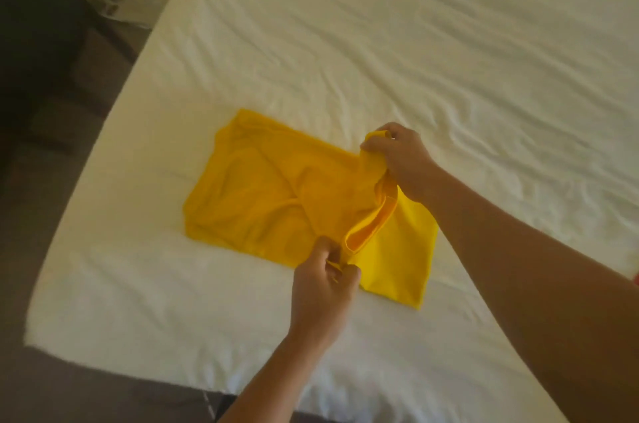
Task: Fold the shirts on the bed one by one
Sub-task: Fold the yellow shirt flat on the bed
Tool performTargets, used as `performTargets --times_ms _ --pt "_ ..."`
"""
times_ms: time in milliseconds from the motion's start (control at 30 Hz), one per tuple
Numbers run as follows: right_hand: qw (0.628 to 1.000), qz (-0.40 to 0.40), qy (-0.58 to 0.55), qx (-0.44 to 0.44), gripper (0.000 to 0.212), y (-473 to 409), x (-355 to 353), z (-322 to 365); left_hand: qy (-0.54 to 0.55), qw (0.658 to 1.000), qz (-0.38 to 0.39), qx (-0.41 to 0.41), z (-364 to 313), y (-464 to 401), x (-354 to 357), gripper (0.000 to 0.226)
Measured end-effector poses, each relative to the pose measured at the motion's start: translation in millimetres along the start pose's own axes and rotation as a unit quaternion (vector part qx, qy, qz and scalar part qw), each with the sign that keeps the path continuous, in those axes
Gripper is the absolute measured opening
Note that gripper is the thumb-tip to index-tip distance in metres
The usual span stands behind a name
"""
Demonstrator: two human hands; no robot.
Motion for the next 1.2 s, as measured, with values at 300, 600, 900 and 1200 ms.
performTargets --times_ms 300,600,900,1200 --pt "0.997 -0.037 0.07 0.016 0.011 -66.6 121.5 35.0 0.163 0.969 -0.118 -0.141 75.6 -12.0 -126.4 0.017" --pt "0.995 0.05 -0.086 -0.019 0.008 -77.1 192.8 46.5 0.215 0.934 -0.213 -0.19 115.9 1.7 -191.7 0.014" --pt "0.918 -0.156 0.289 -0.223 0.031 2.9 104.5 -3.8 -0.136 0.941 -0.307 0.027 26.1 -34.9 -187.7 0.03" --pt "0.808 -0.102 0.574 -0.086 0.073 11.2 68.1 -98.5 -0.615 0.785 0.062 0.044 52.6 -185.6 -130.9 0.077"
Point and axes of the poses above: each hand's wrist, its own y-axis away from the middle knuckle, its own x-axis out of the palm, z = x × y, the point moved 8 cm from there along -y, towards the middle knuckle, and after that the axes turned 15 degrees about z, right-handed, at the moved point
